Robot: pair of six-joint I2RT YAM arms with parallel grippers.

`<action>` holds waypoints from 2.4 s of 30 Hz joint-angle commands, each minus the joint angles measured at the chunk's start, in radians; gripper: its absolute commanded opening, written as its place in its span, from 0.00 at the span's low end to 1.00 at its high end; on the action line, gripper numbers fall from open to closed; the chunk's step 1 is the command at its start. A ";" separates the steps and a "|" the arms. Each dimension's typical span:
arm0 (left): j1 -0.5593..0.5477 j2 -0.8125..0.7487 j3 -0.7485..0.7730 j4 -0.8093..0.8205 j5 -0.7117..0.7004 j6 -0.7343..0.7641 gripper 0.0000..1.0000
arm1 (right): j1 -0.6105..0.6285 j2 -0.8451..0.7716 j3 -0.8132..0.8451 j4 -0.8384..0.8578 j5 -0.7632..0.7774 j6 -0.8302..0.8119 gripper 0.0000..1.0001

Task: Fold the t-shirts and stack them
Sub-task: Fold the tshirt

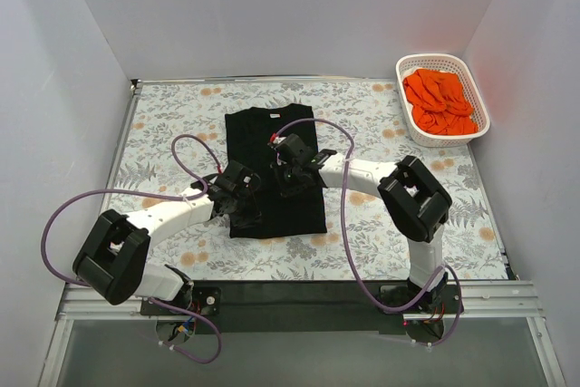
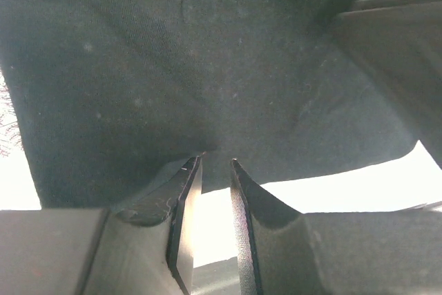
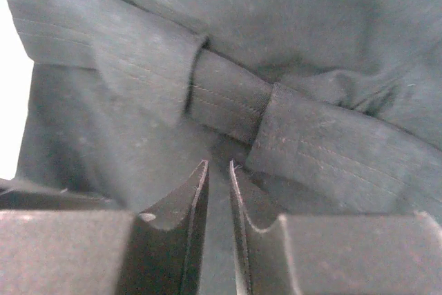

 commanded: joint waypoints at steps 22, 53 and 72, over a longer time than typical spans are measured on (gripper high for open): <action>-0.005 0.038 -0.092 -0.017 0.057 0.021 0.23 | 0.011 0.109 0.126 0.038 0.234 -0.015 0.19; 0.008 0.022 0.148 -0.081 -0.121 0.059 0.25 | -0.141 -0.078 0.205 0.004 0.167 -0.237 0.39; 0.048 0.386 0.457 -0.049 -0.351 0.182 0.25 | -0.135 -0.404 -0.387 0.124 -0.137 -0.076 0.38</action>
